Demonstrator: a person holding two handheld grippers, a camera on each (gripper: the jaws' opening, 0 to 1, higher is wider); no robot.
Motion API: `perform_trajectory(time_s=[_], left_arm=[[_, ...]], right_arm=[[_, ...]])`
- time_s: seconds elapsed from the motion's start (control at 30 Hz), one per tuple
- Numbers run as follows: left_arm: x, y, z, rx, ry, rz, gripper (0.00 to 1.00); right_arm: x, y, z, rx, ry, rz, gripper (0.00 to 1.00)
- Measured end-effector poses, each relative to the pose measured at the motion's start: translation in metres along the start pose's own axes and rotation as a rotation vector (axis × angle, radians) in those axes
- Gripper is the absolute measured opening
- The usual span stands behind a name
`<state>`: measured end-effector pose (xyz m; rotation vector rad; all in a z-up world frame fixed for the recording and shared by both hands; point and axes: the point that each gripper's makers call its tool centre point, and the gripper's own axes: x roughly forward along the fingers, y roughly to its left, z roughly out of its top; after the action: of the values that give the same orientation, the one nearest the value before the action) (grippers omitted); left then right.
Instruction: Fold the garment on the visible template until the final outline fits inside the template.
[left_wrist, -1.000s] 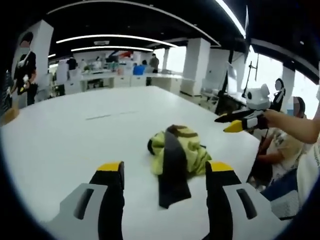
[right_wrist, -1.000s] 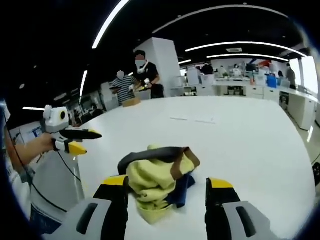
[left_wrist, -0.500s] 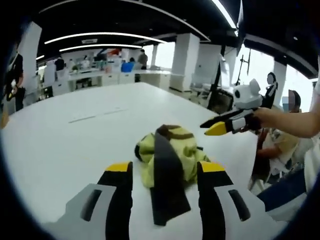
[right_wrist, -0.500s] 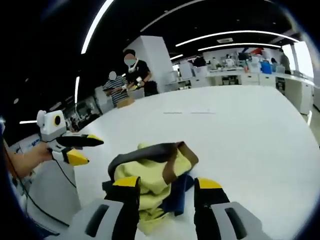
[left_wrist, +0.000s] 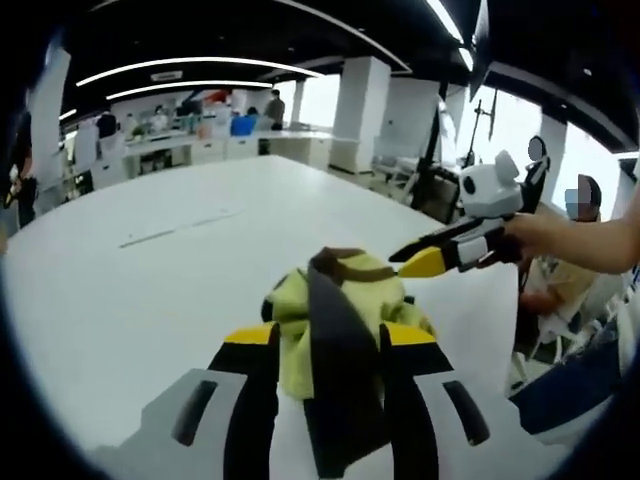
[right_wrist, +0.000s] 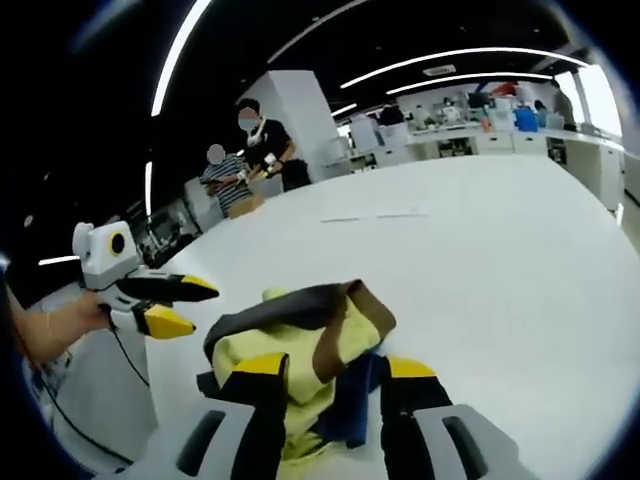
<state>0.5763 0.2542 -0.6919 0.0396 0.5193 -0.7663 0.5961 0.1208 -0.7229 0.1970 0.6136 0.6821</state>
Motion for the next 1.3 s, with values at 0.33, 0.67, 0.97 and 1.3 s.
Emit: perform_trajectory(time_s=[0.33, 0.67, 0.97, 1.3], left_arm=[[0.023, 0.001, -0.003, -0.024, 0.033, -0.046, 0.25], [0.045, 0.001, -0.006, -0.079, 0.074, -0.109, 0.19], [0.055, 0.004, -0.011, -0.106, 0.096, -0.121, 0.08], [0.053, 0.005, -0.008, -0.031, 0.087, -0.091, 0.01]], right_arm=[[0.008, 0.001, -0.006, 0.036, 0.025, 0.014, 0.29], [0.013, 0.006, -0.012, 0.072, 0.041, 0.035, 0.25], [0.017, 0.008, -0.015, 0.110, 0.045, 0.044, 0.19], [0.020, 0.011, -0.016, 0.150, 0.040, 0.053, 0.07]])
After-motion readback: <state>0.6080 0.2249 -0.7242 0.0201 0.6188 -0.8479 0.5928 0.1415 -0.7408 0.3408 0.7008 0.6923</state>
